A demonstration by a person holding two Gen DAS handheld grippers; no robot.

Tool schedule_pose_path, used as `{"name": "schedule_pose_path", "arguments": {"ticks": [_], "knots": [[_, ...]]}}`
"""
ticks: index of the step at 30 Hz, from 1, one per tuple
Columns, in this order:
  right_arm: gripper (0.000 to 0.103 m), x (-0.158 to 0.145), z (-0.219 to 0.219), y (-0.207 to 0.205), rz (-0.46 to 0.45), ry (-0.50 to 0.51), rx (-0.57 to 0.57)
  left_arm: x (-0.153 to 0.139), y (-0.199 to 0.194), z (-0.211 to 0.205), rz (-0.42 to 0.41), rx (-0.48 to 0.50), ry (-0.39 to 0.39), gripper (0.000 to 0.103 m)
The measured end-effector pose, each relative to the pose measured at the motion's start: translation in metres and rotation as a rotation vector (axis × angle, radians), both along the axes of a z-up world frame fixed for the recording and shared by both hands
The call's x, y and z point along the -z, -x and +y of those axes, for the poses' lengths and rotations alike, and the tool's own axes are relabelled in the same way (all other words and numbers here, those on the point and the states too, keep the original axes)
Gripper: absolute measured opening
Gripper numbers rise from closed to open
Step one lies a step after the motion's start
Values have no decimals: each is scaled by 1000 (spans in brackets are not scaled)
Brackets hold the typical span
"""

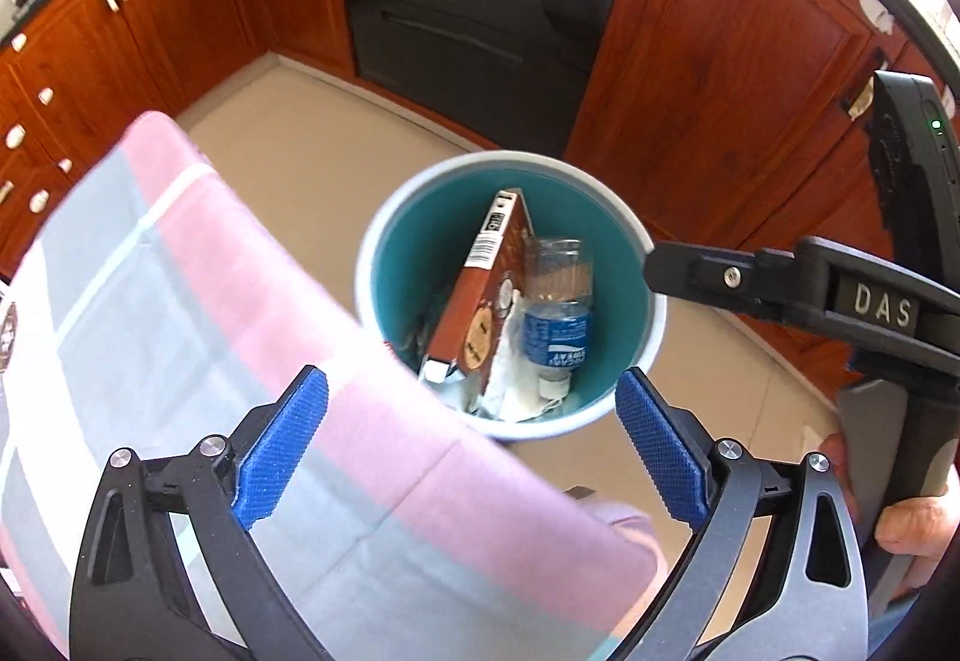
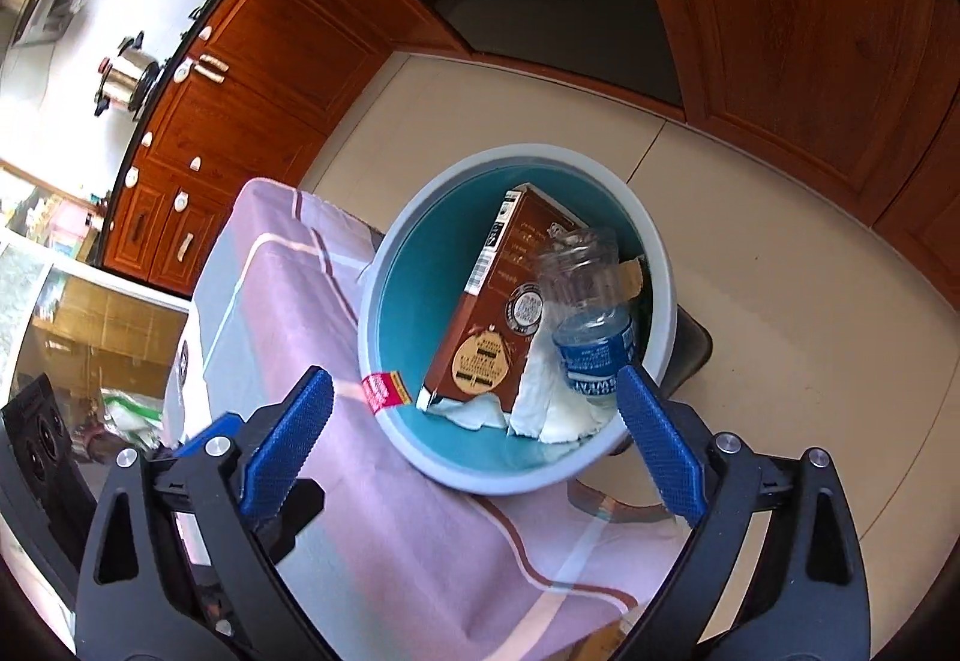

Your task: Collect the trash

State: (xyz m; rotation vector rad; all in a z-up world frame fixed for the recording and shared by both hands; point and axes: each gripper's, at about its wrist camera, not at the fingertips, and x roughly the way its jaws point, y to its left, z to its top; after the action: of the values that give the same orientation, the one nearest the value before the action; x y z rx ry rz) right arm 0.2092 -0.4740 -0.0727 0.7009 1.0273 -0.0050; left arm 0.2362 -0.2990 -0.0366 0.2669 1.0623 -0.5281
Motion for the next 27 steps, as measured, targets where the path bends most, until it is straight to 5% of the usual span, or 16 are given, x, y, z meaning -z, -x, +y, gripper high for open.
{"name": "schedule_pose_path", "arguments": {"ticks": [12, 27], "knots": [[96, -70, 49, 69, -49, 224, -128, -50, 54, 58, -99, -77, 51, 99], [96, -94, 91, 138, -6, 496, -186, -63, 121, 107, -151, -161, 51, 99]]}}
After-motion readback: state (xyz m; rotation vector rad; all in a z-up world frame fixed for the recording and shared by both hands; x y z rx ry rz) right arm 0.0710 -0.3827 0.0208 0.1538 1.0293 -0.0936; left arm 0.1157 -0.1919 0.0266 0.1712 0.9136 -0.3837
